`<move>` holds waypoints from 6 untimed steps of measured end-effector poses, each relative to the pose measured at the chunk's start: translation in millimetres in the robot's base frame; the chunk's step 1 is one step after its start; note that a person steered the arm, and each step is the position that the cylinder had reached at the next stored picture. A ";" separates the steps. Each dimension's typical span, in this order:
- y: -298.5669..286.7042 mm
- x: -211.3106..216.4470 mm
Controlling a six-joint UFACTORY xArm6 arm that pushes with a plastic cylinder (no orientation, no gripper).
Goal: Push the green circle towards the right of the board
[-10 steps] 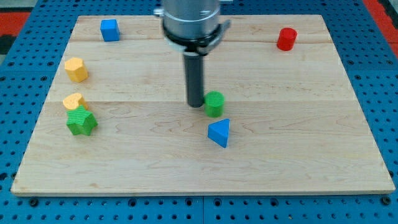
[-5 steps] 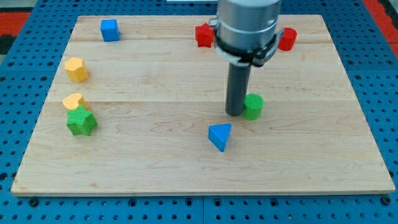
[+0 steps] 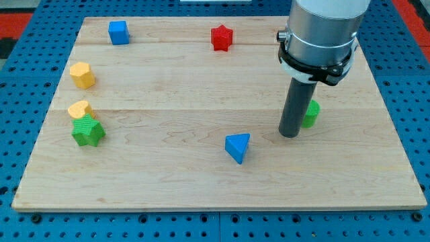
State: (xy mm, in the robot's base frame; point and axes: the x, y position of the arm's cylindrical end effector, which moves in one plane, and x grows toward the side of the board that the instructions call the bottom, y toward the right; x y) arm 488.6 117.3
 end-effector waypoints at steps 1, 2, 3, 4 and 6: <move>17.7 -28.1; 41.7 -44.6; 60.3 -42.3; 64.5 -29.1; 82.3 -70.6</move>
State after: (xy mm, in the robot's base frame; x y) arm 418.0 199.6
